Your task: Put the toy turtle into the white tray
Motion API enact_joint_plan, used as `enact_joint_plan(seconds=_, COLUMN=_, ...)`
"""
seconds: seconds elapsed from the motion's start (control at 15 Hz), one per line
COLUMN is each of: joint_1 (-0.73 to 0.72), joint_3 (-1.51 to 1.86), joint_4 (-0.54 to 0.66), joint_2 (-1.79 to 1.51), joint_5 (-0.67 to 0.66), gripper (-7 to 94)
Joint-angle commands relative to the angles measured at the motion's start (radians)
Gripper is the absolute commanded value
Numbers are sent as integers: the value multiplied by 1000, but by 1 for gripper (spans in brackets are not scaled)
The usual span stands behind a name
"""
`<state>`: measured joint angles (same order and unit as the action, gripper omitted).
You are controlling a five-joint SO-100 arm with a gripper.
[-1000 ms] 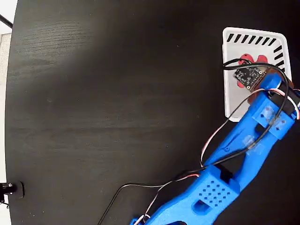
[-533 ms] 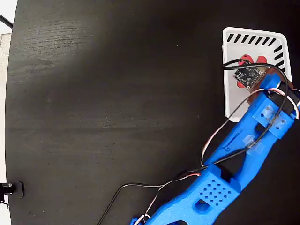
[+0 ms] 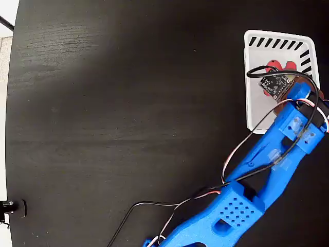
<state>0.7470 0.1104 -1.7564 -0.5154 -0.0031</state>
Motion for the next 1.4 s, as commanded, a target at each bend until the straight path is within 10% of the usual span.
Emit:
enact_joint_plan(seconds=0.0, joint_1=6, joint_3=-120, joint_4=9, joint_2=-46, joint_5=5, gripper=52)
enact_joint_plan(seconds=0.87, joint_1=3, joint_3=-106, joint_4=-8, joint_2=-57, joint_5=9, gripper=57)
enact_joint_plan(seconds=1.0, joint_1=3, joint_3=-110, joint_4=-11, joint_2=-75, joint_5=11, gripper=39)
enact_joint_plan(seconds=1.13, joint_1=2, joint_3=-115, joint_4=-9, joint_2=-118, joint_5=31, gripper=0)
enact_joint_plan(seconds=1.33, joint_1=-14, joint_3=-97, joint_4=-6, joint_2=-216, joint_5=52, gripper=0)
